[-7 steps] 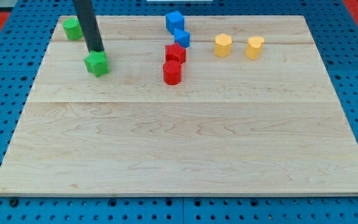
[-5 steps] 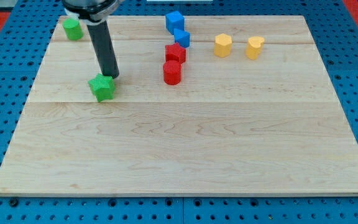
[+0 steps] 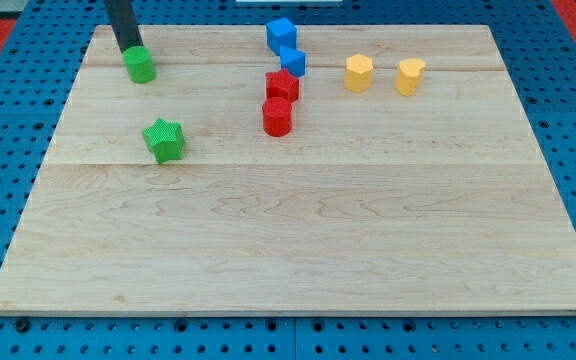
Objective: Push the green circle to the left of the green star
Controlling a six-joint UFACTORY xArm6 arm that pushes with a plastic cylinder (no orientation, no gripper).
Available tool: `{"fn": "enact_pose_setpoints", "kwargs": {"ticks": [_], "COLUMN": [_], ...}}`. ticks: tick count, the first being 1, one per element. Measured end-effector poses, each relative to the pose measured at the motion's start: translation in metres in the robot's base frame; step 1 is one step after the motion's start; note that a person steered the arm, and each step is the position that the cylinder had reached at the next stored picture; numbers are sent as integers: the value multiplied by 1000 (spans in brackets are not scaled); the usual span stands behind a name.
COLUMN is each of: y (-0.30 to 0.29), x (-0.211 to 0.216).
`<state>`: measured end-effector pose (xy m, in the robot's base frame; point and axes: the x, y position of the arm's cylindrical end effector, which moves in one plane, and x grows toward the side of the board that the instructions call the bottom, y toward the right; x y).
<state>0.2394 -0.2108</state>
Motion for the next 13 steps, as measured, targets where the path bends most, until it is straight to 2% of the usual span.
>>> {"fn": "enact_pose_setpoints", "kwargs": {"ticks": [1, 2, 4, 5, 6, 7, 8, 10, 11, 13], "y": [25, 33, 12, 14, -8, -36, -37, -36, -16, -12], "x": [-26, 8, 89, 67, 35, 79, 129, 134, 125, 145]}}
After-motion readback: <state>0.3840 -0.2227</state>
